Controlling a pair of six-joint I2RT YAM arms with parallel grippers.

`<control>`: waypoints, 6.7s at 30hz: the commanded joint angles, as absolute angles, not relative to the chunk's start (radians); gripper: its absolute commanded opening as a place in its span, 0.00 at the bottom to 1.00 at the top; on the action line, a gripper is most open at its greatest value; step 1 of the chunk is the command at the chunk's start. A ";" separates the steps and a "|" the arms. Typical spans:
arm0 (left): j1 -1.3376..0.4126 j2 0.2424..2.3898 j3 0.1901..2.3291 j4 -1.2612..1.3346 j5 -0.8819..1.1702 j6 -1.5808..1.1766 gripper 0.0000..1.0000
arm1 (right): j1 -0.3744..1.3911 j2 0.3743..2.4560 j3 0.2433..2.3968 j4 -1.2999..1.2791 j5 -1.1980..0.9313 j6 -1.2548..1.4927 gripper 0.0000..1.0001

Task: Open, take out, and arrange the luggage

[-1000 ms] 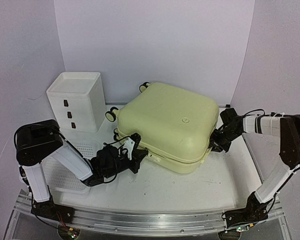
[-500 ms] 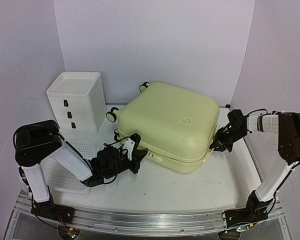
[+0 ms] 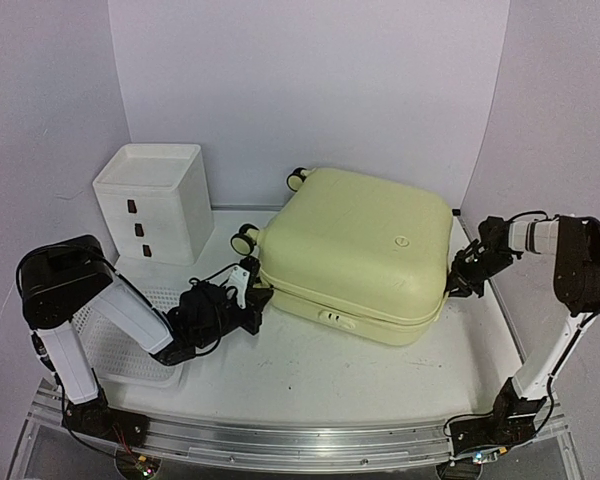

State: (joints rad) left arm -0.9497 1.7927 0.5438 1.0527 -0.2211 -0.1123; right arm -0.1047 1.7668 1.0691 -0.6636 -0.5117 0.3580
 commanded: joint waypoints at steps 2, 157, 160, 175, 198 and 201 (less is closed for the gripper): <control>-0.838 1.728 0.513 1.106 -0.147 -0.139 0.00 | -0.219 1.832 1.121 -0.805 -0.329 0.212 0.00; -0.736 2.004 0.931 0.963 0.033 -0.205 0.00 | 0.845 1.952 1.929 -1.583 -0.527 -0.718 0.03; -0.711 2.032 0.977 0.945 0.049 -0.240 0.00 | 0.844 1.893 1.869 -1.581 -0.547 -0.718 0.03; -0.642 2.097 1.113 0.862 0.258 -0.312 0.00 | 0.843 1.626 1.564 -1.648 -0.504 -0.796 0.00; -0.464 2.443 1.672 0.628 0.919 -0.477 0.00 | 0.836 1.351 1.280 -1.702 -0.366 -0.985 0.00; -0.481 2.508 1.778 0.627 0.913 -0.567 0.00 | 0.836 1.338 1.280 -1.706 -0.375 -1.016 0.00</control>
State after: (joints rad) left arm -0.5419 2.4332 1.6375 0.6495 1.0367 -0.4488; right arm 0.8463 1.4101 1.2976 -1.3018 -0.3435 -1.1076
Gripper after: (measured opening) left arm 0.009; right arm 0.493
